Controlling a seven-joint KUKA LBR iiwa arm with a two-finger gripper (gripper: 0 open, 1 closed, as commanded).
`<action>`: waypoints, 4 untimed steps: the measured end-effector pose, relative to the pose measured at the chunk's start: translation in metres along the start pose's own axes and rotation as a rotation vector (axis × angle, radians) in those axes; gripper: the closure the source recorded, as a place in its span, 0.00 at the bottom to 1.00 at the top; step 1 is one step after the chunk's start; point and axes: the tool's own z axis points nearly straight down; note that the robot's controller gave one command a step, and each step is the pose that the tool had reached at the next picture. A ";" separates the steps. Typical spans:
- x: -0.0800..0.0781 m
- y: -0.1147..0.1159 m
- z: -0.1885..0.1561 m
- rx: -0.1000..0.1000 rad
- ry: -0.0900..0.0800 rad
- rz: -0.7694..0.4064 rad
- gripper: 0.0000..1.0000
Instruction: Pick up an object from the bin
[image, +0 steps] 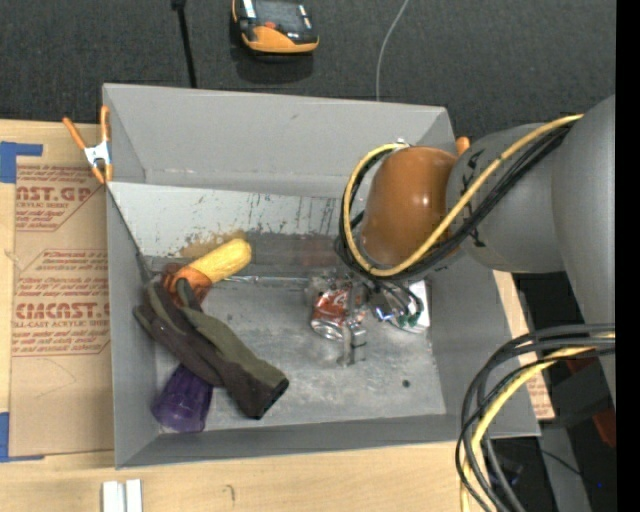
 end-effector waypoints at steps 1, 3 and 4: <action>0.055 -0.022 0.018 -0.001 0.004 -0.032 1.00; 0.055 -0.022 0.018 -0.001 0.004 -0.033 0.00; 0.055 -0.024 0.017 -0.002 0.004 -0.030 0.00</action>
Offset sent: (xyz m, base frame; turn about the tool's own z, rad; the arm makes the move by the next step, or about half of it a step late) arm 0.0000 0.0000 0.0000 0.0000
